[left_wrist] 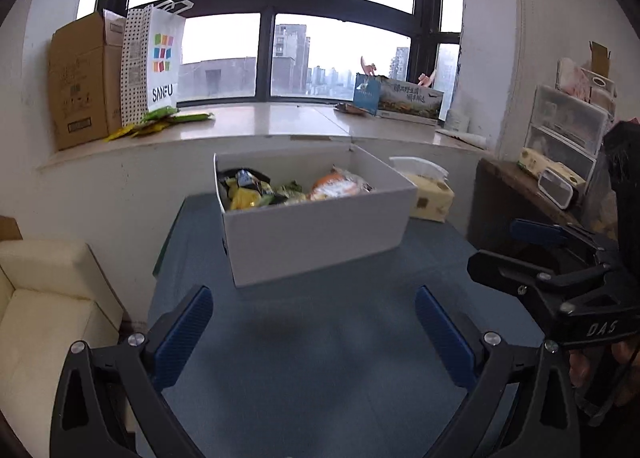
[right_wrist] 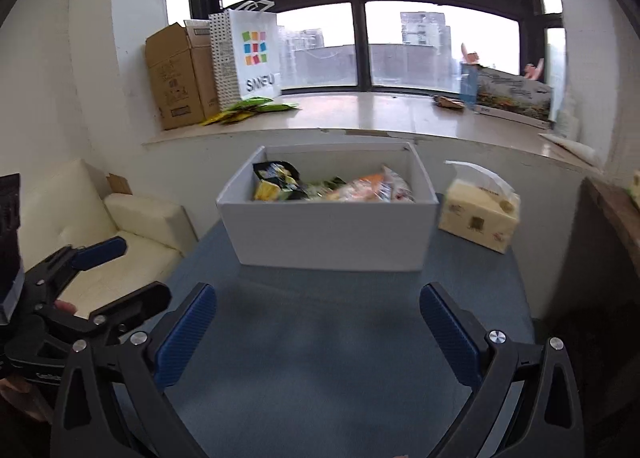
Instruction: Organize snacks
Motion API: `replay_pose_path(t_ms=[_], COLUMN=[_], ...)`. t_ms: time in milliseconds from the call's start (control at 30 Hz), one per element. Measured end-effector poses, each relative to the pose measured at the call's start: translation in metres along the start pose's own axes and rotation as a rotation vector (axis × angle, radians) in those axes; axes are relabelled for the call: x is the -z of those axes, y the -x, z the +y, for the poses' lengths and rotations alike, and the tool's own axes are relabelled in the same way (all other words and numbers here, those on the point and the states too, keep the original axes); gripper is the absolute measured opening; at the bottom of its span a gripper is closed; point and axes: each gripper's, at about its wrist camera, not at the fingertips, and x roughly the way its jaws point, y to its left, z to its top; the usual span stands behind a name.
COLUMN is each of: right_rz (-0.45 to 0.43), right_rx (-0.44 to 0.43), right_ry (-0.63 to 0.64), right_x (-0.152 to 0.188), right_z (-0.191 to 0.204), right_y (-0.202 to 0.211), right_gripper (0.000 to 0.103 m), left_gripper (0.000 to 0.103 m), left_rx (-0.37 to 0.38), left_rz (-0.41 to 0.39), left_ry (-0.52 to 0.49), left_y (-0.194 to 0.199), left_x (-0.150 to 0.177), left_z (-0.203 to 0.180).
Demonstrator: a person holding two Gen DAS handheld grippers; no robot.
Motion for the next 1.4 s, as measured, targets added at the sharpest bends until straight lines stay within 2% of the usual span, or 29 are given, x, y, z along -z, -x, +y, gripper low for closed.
replay_pose_path(t_ms=[67,133,200,267,367,1400], right_rz=[-0.006,-0.002,0.005,-0.026,-0.085,-0.072], right_rx=[0.058,0.058,0.058,0.035,0.031,0.046], right_ry=[-0.030,-0.079,-0.114,-0.127,-0.161,-0.106], right_x=[0.019,0.032,0.044,0.049,0.053,0.049], right_z=[0.002,-0.001,-0.004,-0.006,-0.010,0.002], right_y=[0.015,0.027,0.040,0.053,0.068,0.070], right_gripper=[0.103,0.103,0.103,0.103,0.103,0.103], left_gripper=[0.103,0.103,0.103,0.103,0.103,0.103], left_rx=[-0.014,-0.033,-0.006,0.024,0.024,0.016], left_rz=[-0.002,0.001,0.002,0.015,0.027,0.050], left_ry=[-0.006,-0.031,-0.042,-0.033,-0.022,-0.014], left_y=[0.011,0.020,0.032,0.039,0.043,0.043], left_x=[0.008,0.012,0.014,0.015,0.016,0.013], left_z=[-0.010,-0.019,-0.024,-0.025,-0.026,-0.021])
